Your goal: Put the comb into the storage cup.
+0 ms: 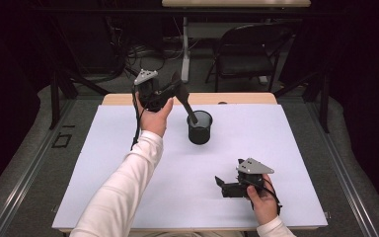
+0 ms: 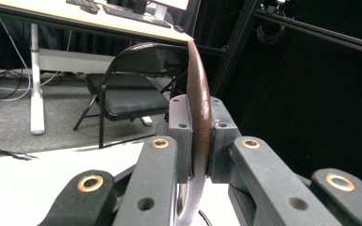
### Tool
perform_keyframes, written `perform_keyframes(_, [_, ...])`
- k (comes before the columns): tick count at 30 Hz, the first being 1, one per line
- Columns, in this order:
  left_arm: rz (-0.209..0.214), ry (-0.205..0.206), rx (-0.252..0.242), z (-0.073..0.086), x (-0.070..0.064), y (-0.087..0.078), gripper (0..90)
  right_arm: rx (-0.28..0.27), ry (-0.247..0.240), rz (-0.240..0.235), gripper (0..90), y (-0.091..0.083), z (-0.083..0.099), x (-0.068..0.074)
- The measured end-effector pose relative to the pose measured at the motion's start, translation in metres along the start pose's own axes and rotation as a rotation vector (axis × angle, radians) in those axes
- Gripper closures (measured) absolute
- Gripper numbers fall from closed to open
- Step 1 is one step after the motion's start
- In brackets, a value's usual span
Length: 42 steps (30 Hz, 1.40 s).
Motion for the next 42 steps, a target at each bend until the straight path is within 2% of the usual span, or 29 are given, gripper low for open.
perform_keyframes(21, [-0.013, -0.020, 0.039, 0.012, 0.000, 0.021, 83.8, 0.009, -0.002, -0.005, 0.0, 0.000, 0.001, 0.000])
perform_keyframes(42, [-0.032, -0.064, 0.085, 0.031, 0.007, 0.041, 83.8, 0.006, -0.003, -0.008, 0.0, 0.001, 0.001, 0.000])
Point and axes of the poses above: each handheld gripper's, and its own axes: y roughly forward along the jaws, z roughly out of its underside, x roughly to its left, the point moved 2 cm from there along y, roughly forward along the jaws, and after that the axes turned 8 degrees about x, right-handed, at the moved point
